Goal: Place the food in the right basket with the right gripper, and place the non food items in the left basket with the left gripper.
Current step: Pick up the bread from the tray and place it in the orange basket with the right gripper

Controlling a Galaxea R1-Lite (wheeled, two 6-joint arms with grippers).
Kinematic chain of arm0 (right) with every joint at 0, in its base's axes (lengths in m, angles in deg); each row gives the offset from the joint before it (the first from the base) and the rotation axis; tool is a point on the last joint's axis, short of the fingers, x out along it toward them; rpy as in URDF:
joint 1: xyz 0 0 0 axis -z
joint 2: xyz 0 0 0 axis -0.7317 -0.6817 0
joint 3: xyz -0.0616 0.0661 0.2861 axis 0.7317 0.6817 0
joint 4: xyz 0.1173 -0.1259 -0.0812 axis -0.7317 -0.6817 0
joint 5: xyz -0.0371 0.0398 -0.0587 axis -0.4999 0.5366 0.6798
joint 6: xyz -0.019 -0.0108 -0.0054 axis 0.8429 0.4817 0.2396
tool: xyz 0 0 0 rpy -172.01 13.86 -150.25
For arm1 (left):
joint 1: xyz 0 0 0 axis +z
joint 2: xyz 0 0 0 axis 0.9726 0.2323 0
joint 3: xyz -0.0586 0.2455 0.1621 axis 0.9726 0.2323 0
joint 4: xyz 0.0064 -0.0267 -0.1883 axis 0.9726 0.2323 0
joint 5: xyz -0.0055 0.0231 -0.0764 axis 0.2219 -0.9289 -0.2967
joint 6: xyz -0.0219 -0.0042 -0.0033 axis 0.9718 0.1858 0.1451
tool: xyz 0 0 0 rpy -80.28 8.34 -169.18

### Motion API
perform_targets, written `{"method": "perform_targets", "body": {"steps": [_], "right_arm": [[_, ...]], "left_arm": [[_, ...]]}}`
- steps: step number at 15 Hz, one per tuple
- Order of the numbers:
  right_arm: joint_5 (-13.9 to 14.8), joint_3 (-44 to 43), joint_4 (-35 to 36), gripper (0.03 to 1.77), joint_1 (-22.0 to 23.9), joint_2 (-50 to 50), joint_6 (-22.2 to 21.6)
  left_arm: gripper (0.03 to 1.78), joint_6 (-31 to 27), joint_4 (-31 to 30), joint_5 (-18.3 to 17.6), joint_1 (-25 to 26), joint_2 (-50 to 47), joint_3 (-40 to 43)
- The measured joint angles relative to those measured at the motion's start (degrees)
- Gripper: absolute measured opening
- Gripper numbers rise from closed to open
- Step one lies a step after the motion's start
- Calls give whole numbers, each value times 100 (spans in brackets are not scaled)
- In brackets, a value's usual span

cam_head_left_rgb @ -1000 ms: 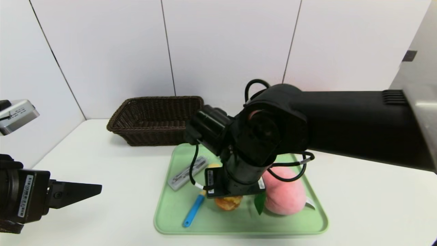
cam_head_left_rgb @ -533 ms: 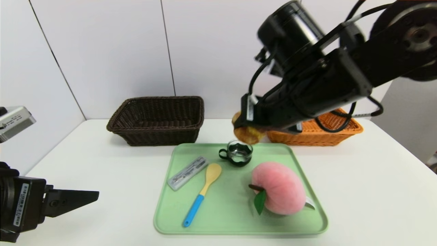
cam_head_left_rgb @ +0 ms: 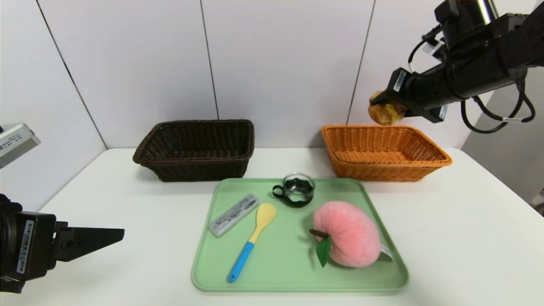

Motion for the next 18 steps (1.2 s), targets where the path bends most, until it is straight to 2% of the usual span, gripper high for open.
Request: {"method": "perform_targets", "body": {"steps": [2,7,10,14,15,18], "right_arm": [[-27,2,179,80,321,-413,-22],[22,5,796,80,670,-1345,-33],[29,5,837,107,784,-1723,-16],[29,5,997,133,828,-1854,-57],[77,5,984,138,830,-1852,-66],[514,2,970,148,833,-1786,2]], "left_arm": [[169,-13,-11,-1,0,-4,-13],[169,-127,2,-11,-9,-69,22],[169,-163,-2,-23,-9,-127,63],[169,-163,-2,24,-6,-171,107],[169,-171,-49,73,-1,-172,143],[169,-179,-488,132,2,-177,262]]}}
